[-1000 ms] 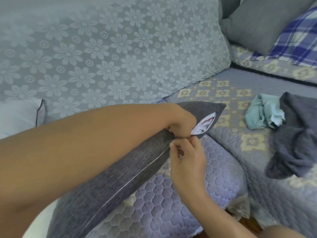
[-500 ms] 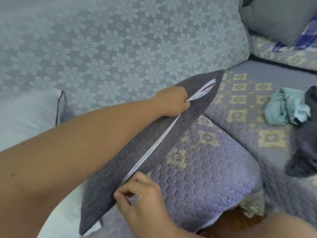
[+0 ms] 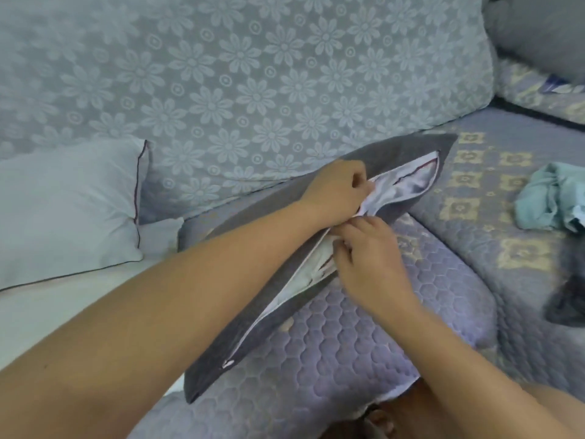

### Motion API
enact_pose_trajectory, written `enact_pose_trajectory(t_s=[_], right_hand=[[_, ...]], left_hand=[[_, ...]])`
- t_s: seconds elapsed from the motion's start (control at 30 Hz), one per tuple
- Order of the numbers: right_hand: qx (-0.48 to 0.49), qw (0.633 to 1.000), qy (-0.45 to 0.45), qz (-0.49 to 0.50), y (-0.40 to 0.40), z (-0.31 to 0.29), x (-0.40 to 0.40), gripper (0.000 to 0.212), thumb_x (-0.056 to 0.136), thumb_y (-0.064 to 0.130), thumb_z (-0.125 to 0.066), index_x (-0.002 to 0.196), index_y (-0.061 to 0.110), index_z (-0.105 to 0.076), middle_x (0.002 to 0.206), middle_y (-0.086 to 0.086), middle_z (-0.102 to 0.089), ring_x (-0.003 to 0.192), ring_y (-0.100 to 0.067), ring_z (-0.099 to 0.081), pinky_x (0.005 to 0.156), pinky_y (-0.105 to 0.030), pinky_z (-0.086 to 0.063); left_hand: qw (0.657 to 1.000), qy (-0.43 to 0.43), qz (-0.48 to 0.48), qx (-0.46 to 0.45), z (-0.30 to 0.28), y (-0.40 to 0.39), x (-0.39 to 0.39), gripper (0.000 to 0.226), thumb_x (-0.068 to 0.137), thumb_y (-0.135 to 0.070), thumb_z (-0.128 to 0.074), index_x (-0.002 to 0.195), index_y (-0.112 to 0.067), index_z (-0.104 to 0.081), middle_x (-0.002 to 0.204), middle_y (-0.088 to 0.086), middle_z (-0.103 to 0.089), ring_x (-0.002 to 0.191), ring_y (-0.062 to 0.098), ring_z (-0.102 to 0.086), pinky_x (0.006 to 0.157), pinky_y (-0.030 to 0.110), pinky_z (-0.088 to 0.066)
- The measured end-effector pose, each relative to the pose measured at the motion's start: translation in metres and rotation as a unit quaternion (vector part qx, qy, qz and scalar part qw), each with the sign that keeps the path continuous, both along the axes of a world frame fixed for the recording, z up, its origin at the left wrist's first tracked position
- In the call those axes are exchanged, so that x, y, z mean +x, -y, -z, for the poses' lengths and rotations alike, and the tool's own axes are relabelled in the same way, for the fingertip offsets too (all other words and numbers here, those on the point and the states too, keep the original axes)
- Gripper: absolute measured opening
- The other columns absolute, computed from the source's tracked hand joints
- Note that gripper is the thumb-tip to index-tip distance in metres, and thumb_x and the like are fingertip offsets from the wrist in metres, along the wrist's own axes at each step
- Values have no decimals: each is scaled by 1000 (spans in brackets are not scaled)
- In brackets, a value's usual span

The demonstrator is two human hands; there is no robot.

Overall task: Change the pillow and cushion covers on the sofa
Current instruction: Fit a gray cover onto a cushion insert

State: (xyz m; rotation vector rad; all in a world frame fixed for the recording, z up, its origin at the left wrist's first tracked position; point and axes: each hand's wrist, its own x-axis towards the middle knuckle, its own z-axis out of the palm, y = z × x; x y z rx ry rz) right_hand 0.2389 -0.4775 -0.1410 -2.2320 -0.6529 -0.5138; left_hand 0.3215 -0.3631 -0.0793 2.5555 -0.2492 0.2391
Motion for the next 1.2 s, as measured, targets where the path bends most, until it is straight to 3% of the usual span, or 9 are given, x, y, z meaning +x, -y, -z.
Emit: enact_pose_trajectory(t_s=[0.1,0.17,0.23,0.33,0.5,0.6,0.73,0.97,1.2], right_hand=[[-10,999,-34,-7,28,-3,25,16,87,-1,-57,99,7,-64,99,-4,-55,91,-25,-51,78,-34,-39],[-20,999,-32,-14,37,-9,26,10,89,5,-56,90,11,-64,95,-3,-57,89,-22,-51,76,-35,-40],[-18,999,-43,-15,39,-18,20,20,88,10,-56,71,19,-56,77,4,-55,76,-12,-47,67,-28,-37],[-3,999,-39,-1,29,-29,8,43,86,12,-57,60,32,-29,63,11,-37,67,-12,-40,60,-21,-27],[-62,998,-5,-7,7,-22,-13,8,91,16,-60,85,13,-65,86,-1,-61,88,-25,-52,73,-32,-37],[-59,997,19,-47,-11,-17,-41,16,91,14,-62,105,14,-69,100,-1,-67,92,-24,-60,75,-32,-44],[-97,988,52,-110,-34,-9,-73,24,88,7,-65,112,10,-68,107,-5,-68,89,-30,-65,67,-43,-55],[-78,973,30,-216,-52,-18,-67,34,85,22,-74,119,21,-69,126,4,-66,108,-18,-65,81,-37,-57],[-47,962,-6,-270,-66,-26,-58,33,82,29,-81,114,23,-72,119,0,-57,105,-11,-53,92,-16,-36]], left_hand=[[999,-38,-29,-5,-1,-5,-48,39,90,-58,-47,118,-34,-61,117,-3,-62,112,17,-55,99,46,-47],[990,-124,-51,45,14,-13,-106,70,84,-67,-52,148,-46,-32,147,-5,-37,136,19,-32,117,43,-31],[976,-130,-118,128,38,-16,-170,86,85,-61,-57,155,-44,-11,152,-5,-23,143,21,-22,120,47,-23],[947,-37,-255,193,69,-22,-225,81,80,-41,-69,153,-27,-35,147,7,-41,136,34,-39,111,59,-35],[907,-4,-411,88,70,-49,-281,69,73,-37,-74,138,-24,-52,145,8,-41,124,36,-47,88,53,-54],[867,-80,-479,-115,67,-72,-294,55,76,-52,-74,122,-36,-47,119,-3,-49,97,26,-62,79,50,-56],[805,30,-511,-300,69,-74,-295,35,76,-25,-78,94,-31,-49,94,-3,-62,86,27,-65,77,49,-55],[821,39,-390,-414,50,-75,-284,12,88,-11,-76,88,-22,-74,76,-4,-73,72,13,-66,75,33,-53],[617,19,-234,-751,39,-90,-263,6,89,-10,-61,87,-6,-65,93,16,-71,88,23,-70,85,32,-60]])
